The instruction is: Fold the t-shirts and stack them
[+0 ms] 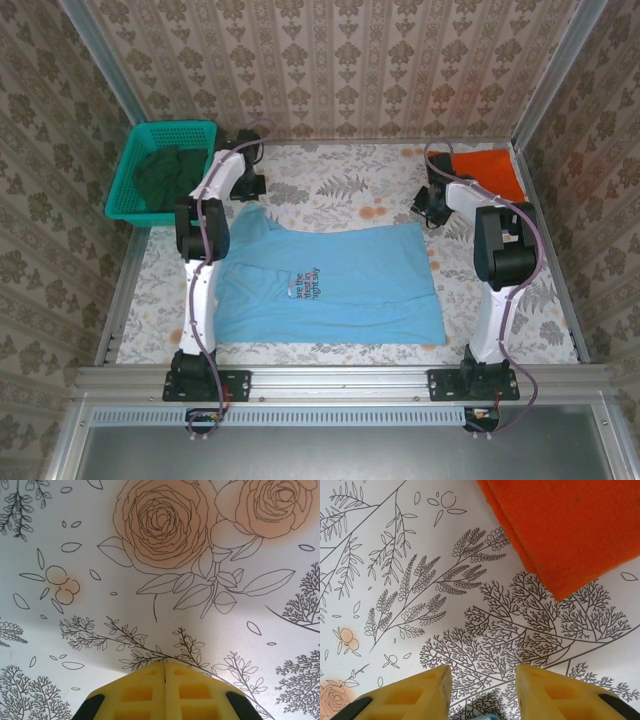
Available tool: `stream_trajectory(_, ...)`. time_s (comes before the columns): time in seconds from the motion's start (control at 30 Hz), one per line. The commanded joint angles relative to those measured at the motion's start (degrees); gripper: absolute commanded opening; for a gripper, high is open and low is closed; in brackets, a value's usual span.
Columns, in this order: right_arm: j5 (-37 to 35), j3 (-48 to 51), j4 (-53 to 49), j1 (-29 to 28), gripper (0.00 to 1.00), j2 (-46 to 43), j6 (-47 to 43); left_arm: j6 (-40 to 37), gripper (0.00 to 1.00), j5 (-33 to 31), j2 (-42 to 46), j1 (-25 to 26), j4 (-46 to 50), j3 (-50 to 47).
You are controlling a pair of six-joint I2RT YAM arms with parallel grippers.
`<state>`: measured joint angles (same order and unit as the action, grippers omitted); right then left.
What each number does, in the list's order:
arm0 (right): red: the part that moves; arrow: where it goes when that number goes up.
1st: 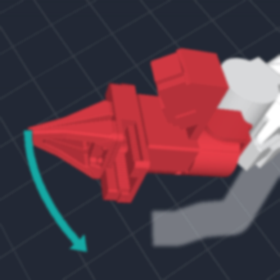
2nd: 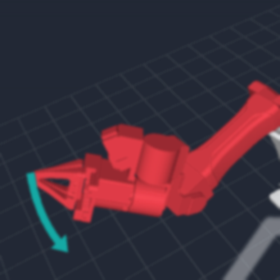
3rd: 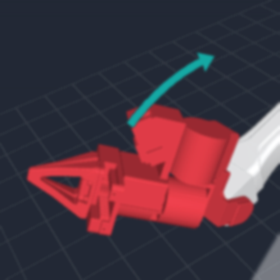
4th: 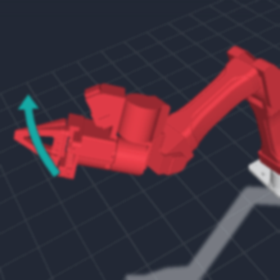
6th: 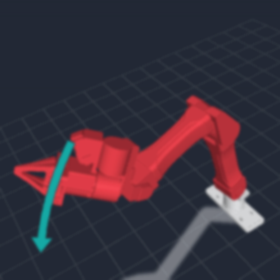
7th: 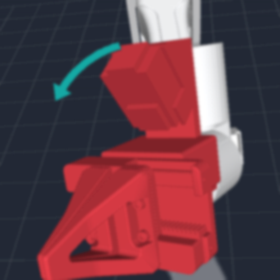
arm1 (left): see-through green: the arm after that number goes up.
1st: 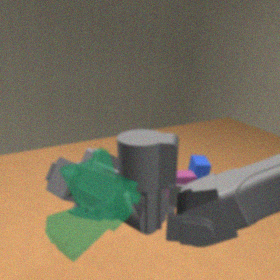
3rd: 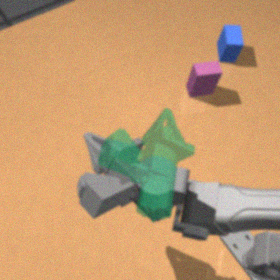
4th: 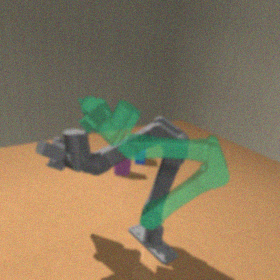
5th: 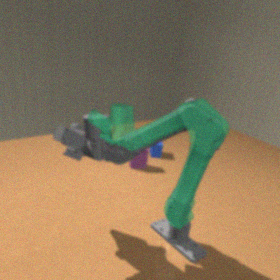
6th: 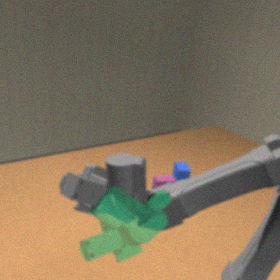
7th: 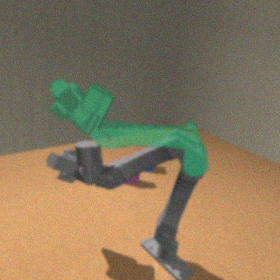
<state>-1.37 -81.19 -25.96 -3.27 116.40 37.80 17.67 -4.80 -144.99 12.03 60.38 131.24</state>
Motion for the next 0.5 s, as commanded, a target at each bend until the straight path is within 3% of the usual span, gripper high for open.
stream_trajectory(0.0, -2.0, -1.9, -2.0, -0.3, 0.4, 1.6, -1.9, -0.5, 0.0, 4.9, 0.7, 2.6, 2.2, -3.6)
stream_trajectory(0.47, -0.8, 0.9, -1.4, -1.8, 0.33, 1.5, -2.4, -0.6, 0.0, 1.3, 14.7, 3.2, -14.2, -19.8)
